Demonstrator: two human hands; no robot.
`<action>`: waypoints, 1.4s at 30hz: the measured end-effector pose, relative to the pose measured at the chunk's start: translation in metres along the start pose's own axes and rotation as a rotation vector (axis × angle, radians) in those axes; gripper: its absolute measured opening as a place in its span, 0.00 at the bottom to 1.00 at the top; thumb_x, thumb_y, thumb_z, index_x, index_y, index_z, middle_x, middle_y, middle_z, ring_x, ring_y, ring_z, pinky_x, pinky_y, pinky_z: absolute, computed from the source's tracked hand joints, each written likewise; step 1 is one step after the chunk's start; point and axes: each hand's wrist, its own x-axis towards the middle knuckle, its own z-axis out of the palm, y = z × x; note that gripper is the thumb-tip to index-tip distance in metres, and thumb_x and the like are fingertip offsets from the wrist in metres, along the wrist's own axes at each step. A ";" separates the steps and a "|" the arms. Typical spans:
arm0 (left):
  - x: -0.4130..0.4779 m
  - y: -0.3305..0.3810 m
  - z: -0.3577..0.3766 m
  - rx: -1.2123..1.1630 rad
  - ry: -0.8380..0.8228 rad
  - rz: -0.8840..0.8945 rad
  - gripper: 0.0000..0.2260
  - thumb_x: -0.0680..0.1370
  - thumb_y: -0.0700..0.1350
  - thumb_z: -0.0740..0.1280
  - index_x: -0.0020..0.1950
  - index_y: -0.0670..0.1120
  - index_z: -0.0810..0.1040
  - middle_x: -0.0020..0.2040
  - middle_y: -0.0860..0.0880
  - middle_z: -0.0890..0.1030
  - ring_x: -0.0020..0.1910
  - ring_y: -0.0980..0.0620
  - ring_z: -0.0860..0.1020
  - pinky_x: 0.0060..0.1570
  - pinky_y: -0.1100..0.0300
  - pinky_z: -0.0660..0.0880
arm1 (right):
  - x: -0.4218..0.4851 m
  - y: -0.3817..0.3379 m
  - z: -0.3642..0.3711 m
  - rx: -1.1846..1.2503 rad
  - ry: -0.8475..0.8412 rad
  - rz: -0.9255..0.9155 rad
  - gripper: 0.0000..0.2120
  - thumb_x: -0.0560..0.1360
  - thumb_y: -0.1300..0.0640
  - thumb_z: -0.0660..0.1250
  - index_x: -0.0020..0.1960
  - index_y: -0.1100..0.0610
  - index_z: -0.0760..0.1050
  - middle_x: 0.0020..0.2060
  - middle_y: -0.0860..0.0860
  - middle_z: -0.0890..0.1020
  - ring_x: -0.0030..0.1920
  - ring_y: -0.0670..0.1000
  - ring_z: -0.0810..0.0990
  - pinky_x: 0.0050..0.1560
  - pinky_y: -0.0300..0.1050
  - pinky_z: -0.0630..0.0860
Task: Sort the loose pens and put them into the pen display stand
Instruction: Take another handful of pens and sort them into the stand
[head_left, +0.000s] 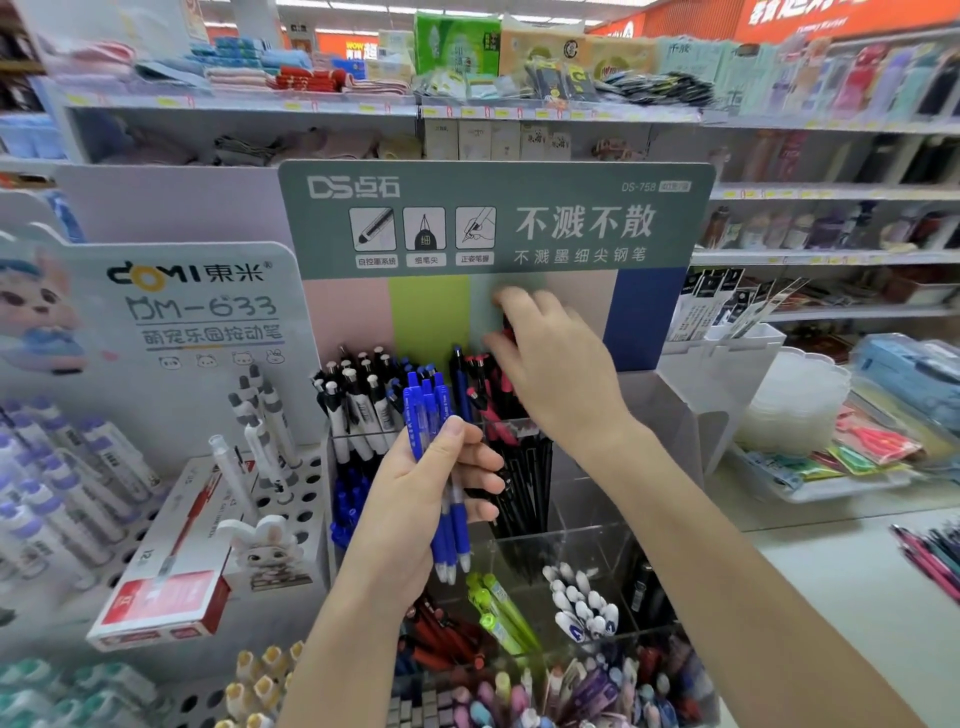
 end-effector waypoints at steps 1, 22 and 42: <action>0.000 0.000 0.000 -0.003 0.000 0.002 0.10 0.80 0.45 0.59 0.49 0.39 0.74 0.35 0.45 0.80 0.31 0.52 0.78 0.27 0.61 0.76 | -0.004 0.000 0.003 -0.037 0.035 -0.011 0.21 0.77 0.44 0.59 0.61 0.59 0.74 0.51 0.58 0.77 0.48 0.62 0.76 0.41 0.51 0.71; 0.001 0.005 -0.001 -0.033 -0.016 0.005 0.10 0.81 0.45 0.59 0.49 0.40 0.74 0.34 0.46 0.80 0.30 0.53 0.78 0.27 0.62 0.75 | -0.030 0.002 0.044 -0.034 0.193 -0.128 0.18 0.69 0.52 0.67 0.55 0.61 0.78 0.50 0.56 0.80 0.50 0.57 0.75 0.48 0.49 0.72; -0.012 0.000 -0.020 0.128 -0.326 0.073 0.09 0.77 0.43 0.66 0.53 0.40 0.72 0.29 0.46 0.76 0.24 0.53 0.65 0.27 0.63 0.65 | -0.046 -0.018 -0.013 0.668 0.082 -0.046 0.14 0.75 0.49 0.64 0.54 0.57 0.81 0.46 0.51 0.81 0.47 0.49 0.79 0.50 0.41 0.75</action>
